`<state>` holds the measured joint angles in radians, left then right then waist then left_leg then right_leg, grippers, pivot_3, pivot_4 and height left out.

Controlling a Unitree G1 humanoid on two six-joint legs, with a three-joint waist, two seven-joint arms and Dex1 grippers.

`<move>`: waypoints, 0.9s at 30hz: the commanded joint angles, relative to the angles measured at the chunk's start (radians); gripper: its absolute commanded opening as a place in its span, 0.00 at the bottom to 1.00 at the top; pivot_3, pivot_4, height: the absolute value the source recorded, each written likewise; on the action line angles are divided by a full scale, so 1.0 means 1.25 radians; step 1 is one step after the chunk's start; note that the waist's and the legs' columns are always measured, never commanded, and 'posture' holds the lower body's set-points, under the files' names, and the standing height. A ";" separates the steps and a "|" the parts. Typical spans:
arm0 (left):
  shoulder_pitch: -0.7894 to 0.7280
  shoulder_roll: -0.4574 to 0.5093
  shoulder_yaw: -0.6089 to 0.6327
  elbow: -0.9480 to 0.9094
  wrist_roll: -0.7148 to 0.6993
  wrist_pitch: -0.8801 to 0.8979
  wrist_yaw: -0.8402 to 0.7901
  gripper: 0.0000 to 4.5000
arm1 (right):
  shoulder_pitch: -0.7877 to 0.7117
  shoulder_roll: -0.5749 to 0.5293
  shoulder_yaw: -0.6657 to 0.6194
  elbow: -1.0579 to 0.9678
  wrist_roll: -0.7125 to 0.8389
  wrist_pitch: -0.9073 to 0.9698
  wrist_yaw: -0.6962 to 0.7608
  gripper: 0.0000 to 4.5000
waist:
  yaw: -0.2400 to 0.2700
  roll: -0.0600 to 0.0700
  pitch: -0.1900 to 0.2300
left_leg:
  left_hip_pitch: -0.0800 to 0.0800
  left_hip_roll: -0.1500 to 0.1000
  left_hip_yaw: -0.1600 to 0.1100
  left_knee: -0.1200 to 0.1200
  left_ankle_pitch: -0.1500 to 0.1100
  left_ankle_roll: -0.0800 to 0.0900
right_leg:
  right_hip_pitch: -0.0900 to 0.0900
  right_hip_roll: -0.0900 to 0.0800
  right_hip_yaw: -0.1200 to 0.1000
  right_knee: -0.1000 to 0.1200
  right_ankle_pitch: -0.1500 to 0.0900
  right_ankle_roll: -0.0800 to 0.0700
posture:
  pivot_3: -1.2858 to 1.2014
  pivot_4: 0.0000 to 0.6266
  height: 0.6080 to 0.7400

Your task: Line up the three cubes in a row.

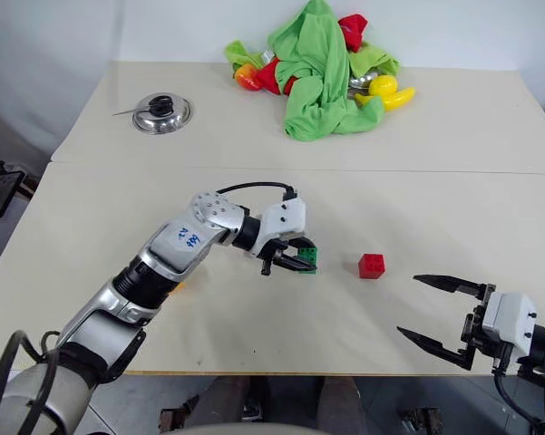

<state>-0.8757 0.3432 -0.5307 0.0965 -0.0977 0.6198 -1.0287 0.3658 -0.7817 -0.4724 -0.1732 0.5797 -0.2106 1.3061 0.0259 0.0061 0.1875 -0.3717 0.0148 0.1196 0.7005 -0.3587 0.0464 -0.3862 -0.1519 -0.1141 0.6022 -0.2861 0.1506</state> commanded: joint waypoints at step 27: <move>0.085 0.191 0.248 -0.070 -0.181 -0.228 -0.283 0.99 | -0.115 0.059 0.088 -0.084 0.040 0.051 -0.059 1.00 | -0.012 0.001 0.000 | 0.000 0.003 0.000 0.001 0.000 -0.001 | -0.003 0.000 0.001 0.005 -0.001 -0.002 | 0.52 0.24 1.00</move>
<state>-0.7741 0.5649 -0.2936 0.0578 -0.2575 0.3794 -1.3378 0.2284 -0.7142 -0.3723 -0.2367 0.6040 -0.1512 1.2337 0.0114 0.0071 0.1870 -0.3727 0.0182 0.1197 0.7015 -0.3582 0.0451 -0.3907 -0.1519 -0.1129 0.6089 -0.2876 0.1477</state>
